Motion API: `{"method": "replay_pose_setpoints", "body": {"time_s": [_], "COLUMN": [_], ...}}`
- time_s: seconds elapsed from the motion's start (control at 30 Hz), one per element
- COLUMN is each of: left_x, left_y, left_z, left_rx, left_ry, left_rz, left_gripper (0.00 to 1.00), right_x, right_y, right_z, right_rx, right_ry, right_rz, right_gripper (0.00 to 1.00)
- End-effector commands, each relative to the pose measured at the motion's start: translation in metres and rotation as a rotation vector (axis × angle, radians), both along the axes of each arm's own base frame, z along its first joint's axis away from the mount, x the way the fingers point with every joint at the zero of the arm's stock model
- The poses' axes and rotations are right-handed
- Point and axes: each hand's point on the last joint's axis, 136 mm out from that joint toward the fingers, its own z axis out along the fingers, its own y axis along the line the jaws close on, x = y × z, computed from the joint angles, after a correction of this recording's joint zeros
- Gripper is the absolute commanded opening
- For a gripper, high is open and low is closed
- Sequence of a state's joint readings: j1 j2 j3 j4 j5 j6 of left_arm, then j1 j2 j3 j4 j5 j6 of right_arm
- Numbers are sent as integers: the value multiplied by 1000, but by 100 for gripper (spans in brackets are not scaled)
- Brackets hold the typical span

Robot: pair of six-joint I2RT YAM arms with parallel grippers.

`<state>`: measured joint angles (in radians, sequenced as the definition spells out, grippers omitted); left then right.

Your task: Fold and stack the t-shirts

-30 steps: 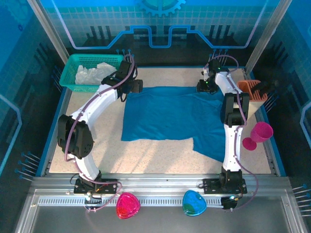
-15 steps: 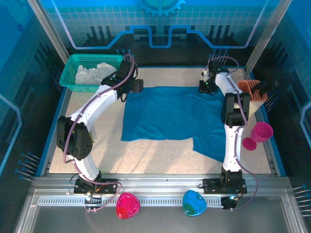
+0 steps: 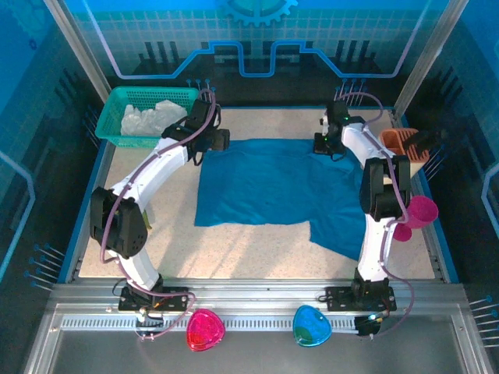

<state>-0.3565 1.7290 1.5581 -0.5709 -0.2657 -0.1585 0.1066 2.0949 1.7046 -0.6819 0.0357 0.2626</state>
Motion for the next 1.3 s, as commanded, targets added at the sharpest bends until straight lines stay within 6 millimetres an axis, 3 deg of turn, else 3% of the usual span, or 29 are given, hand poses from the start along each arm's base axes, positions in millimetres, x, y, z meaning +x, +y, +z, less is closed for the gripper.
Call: {"method": "replay_pose_setpoints", "body": {"time_s": [0.0,0.57,0.87,1.07,1.17,1.27], "left_x": [-5,-7,-6,-5,-1,9], "left_y": [-2,-3,-6,-9,-18,-29], "left_z": [14,8,3,-3,-20,-46], "left_rx": [-17,-19,-23,-26,-34,-23], "left_ry": [-35,-36,-27,-6,50,119], "left_rz": [-2,-15,-22,-21,-28,-14], "left_gripper": [64,64,64,65,64,63], "right_x": [-8,-60,-72,-69,-61,-46], "right_y": [5,30,38,30,17,-2], "right_z": [3,-12,-16,10,31,37], "right_rx": [-17,-75,-102,-144,-183,-181], "right_ry": [-20,-41,-26,-83,-133,-135], "right_rz": [-70,-180,-199,-202,-198,-203], "right_gripper": [0,3,23,39,44,42]}}
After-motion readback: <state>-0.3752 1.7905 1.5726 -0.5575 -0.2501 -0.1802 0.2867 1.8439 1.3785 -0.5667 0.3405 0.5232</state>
